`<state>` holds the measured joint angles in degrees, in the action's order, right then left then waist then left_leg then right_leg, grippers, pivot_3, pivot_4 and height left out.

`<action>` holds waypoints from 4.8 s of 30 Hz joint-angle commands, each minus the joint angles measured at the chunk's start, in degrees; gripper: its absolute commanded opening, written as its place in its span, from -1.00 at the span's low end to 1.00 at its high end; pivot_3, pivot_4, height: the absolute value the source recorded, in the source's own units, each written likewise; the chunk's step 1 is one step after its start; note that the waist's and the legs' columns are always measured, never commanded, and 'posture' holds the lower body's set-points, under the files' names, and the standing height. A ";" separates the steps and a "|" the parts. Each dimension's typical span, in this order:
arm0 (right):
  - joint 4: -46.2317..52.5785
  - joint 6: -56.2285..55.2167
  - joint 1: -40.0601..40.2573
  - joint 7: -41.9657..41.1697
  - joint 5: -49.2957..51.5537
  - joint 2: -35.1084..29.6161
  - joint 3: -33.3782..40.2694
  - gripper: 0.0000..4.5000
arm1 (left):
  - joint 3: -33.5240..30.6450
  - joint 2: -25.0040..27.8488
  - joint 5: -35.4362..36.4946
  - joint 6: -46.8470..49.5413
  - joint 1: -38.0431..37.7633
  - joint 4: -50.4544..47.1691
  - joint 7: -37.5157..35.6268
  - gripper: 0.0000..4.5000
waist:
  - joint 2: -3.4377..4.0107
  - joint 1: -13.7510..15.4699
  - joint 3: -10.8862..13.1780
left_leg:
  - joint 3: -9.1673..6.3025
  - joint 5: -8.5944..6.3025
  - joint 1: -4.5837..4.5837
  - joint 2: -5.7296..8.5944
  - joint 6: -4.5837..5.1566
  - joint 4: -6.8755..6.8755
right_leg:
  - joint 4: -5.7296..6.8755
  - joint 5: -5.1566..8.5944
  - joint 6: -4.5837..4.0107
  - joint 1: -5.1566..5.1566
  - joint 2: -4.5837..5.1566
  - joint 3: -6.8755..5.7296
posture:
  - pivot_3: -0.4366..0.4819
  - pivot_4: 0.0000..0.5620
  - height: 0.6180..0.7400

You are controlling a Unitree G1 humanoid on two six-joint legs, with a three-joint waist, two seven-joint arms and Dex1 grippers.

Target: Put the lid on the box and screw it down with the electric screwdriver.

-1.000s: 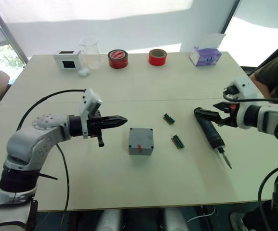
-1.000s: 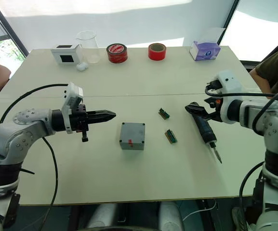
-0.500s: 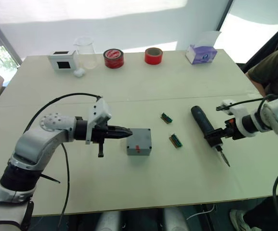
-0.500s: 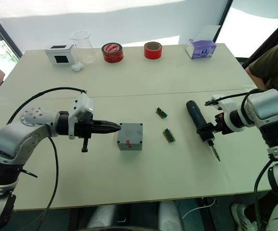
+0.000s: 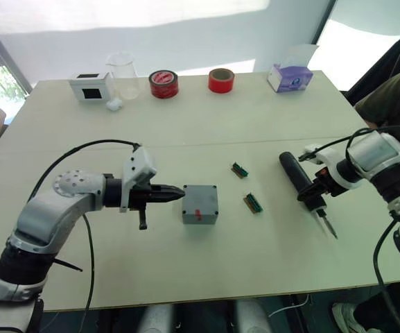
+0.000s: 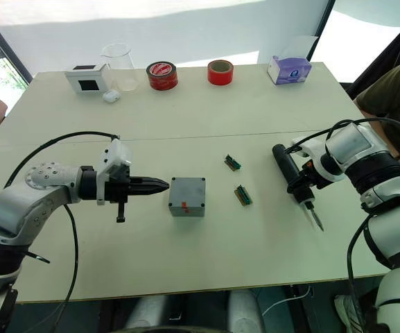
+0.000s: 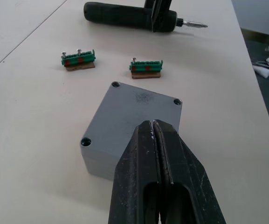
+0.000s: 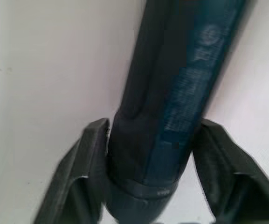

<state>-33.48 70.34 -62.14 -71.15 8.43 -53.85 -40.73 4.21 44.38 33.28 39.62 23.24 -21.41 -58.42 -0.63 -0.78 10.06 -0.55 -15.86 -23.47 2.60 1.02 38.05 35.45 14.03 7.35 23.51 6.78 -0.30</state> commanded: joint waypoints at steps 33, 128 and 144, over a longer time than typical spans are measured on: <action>65.34 -12.98 26.19 40.85 31.03 41.09 55.79 -0.19 | 6.11 -0.56 -6.11 -4.38 5.17 5.74 -3.46 -1.00 | 0.53 0.30 0.33 | 0.01 0.40 -0.90 0.02 -0.61 0.16 | 0.74 -0.11 0.05 1.03 -0.09 0.10 | -0.05 -0.47 1.00; 53.98 -41.04 47.35 40.70 10.54 35.14 30.65 -0.19 | 12.88 -8.32 -18.28 -9.76 1.47 12.74 -0.08 -1.00 | 0.02 0.08 -1.07 | -0.02 0.04 1.13 -0.11 -0.05 -0.08 | 0.48 0.14 -0.11 -0.88 -0.18 0.12 | -0.05 -0.47 1.00; 51.59 -35.95 48.19 43.27 10.47 35.46 30.45 -0.19 | 13.52 -8.85 -19.01 -11.82 1.67 16.17 -0.98 -1.00 | -0.21 0.16 -2.22 | -0.11 -0.02 1.83 -0.12 -0.01 -0.66 | -0.16 0.25 -0.30 -1.33 -0.05 0.01 | -0.05 -0.47 1.00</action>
<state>23.55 28.55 -17.43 -28.09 19.21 -18.31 -7.91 16.11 34.92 16.74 26.95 25.56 -7.25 -59.43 -0.84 -0.62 7.84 -0.65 -15.88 -21.49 2.49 1.01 37.21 35.20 14.28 7.04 22.08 6.76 -0.28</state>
